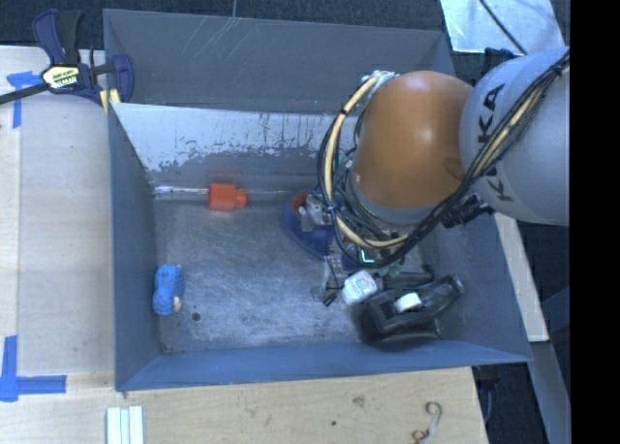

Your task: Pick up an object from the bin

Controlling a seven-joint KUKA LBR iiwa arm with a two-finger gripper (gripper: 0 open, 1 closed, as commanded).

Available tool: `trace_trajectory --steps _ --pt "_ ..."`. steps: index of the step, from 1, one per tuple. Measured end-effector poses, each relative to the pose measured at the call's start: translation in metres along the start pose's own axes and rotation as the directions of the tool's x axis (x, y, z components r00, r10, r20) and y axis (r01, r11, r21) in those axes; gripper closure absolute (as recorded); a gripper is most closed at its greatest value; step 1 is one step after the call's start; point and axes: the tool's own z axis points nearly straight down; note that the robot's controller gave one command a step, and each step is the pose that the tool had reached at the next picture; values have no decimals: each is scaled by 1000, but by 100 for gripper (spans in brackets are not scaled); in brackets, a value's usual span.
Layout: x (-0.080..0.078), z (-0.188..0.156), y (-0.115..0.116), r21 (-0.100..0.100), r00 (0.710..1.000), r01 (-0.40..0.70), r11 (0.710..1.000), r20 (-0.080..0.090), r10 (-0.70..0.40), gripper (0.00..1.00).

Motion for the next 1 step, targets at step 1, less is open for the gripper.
trace_trajectory --steps 1 --pt "-48 47 -24 1 1000 -10 1000 8 10 0"
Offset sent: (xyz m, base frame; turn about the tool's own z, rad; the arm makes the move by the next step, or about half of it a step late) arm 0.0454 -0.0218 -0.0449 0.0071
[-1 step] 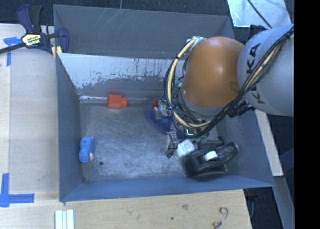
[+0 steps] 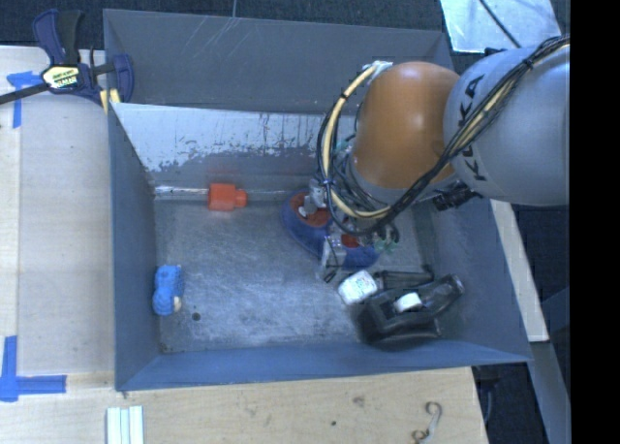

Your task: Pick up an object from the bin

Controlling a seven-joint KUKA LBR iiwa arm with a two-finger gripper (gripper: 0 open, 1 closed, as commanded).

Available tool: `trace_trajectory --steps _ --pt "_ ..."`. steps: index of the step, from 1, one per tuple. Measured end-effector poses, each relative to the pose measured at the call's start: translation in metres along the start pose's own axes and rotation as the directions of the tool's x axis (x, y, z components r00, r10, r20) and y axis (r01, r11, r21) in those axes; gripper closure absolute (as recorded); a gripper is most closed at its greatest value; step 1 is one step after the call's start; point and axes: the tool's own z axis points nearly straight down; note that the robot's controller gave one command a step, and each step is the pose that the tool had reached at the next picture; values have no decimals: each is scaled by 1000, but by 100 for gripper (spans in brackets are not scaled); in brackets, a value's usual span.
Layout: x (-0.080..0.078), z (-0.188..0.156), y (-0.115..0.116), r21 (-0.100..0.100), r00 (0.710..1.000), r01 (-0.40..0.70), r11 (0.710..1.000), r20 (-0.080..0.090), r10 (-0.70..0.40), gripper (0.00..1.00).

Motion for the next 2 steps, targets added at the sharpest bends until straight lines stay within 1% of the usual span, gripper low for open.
trace_trajectory --steps 1,2 --pt "-45 73 -2 -2 988 152 988 4 -152 0" --pt "-47 67 0 -3 989 151 989 11 -151 100"
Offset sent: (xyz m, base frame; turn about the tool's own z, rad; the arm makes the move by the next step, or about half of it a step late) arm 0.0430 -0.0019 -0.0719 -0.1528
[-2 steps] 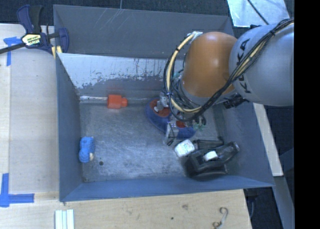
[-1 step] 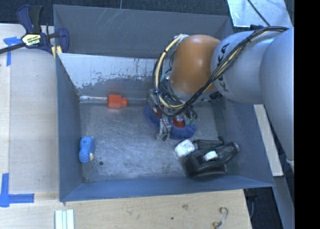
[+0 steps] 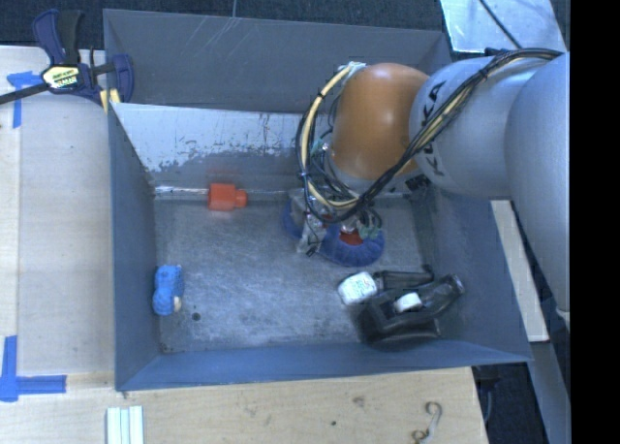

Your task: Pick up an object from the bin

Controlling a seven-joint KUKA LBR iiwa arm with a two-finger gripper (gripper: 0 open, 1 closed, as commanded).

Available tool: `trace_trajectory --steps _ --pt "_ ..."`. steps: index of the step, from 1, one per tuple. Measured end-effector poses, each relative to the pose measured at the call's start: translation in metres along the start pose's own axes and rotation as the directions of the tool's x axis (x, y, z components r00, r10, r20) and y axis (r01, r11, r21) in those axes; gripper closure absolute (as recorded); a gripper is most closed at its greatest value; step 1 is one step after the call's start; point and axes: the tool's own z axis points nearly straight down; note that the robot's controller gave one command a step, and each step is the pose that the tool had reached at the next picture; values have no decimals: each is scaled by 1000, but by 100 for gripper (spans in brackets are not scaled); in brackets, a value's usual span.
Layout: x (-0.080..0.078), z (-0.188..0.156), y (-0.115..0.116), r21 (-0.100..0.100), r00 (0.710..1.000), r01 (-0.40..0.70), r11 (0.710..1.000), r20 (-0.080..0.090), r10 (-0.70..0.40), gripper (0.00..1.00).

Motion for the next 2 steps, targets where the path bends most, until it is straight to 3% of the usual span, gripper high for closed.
trace_trajectory --steps 1,2 --pt "-11 -123 -2 3 998 62 998 -1 -62 100" --pt "-8 -175 9 0 908 420 908 -5 -420 100"
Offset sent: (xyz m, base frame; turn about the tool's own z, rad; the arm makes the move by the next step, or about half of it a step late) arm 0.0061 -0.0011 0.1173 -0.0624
